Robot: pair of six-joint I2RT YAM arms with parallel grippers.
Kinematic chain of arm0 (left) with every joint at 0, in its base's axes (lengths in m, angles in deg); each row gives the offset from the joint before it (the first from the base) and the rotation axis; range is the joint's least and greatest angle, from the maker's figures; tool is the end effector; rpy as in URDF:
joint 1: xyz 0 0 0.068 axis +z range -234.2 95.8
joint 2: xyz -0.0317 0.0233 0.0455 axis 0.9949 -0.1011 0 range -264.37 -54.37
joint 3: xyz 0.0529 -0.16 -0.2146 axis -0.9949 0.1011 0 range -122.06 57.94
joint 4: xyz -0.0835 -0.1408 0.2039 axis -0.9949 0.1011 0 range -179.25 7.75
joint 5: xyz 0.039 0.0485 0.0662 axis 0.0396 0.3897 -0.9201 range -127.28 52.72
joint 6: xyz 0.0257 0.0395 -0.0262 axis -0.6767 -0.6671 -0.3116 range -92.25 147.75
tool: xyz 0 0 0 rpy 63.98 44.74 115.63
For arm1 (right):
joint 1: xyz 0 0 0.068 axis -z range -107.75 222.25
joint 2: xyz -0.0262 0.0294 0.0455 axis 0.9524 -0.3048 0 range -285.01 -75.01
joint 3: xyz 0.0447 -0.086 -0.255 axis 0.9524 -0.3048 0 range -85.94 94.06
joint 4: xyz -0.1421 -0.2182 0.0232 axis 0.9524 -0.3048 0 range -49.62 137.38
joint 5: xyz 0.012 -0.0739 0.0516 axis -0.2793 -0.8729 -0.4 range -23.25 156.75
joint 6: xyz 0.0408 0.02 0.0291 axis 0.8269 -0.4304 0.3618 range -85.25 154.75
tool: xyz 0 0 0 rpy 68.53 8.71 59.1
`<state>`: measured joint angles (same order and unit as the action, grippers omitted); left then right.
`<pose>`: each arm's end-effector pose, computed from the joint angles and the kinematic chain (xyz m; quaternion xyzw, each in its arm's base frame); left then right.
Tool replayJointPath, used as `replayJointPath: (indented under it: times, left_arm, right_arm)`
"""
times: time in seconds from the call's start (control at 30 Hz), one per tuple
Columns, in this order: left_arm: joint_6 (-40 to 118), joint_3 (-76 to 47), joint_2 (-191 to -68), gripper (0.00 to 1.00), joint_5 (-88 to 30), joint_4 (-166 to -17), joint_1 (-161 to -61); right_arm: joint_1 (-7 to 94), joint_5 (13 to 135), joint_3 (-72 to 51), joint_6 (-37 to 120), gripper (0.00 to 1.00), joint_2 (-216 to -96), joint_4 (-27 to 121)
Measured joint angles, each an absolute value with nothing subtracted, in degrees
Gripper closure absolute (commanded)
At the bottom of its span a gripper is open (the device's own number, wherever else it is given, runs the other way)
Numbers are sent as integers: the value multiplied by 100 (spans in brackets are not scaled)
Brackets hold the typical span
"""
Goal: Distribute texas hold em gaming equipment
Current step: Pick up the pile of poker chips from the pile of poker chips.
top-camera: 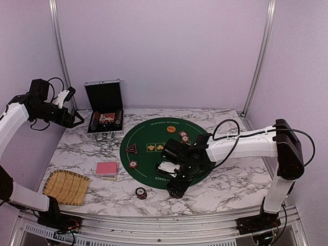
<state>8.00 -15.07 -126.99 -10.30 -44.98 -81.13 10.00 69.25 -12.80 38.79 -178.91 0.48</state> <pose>0.2623 -0.0021 0.3539 0.2202 0.8720 -0.1351 0.4158 0.1607 0.3088 0.1890 -0.4856 0.8673 0.0769 0.0781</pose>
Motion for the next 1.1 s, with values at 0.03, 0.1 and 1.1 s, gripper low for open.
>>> replayJointPath:
  times: [0.03, 0.1, 1.1]
  left_arm:
    - [802, -1507, -12699, 1, -1030, -4498, -8113]
    - [800, -1507, -12699, 1, -1030, -4498, -8113]
    - [800, -1509, -12699, 1, -1032, -4472, -8113]
  right_arm:
    - [1000, 6923, -1280, 3874, 23, -17915, 53]
    - [1000, 6923, -1280, 3859, 28, -17968, 75]
    - [1000, 6927, -1441, 3776, 71, -17998, 173]
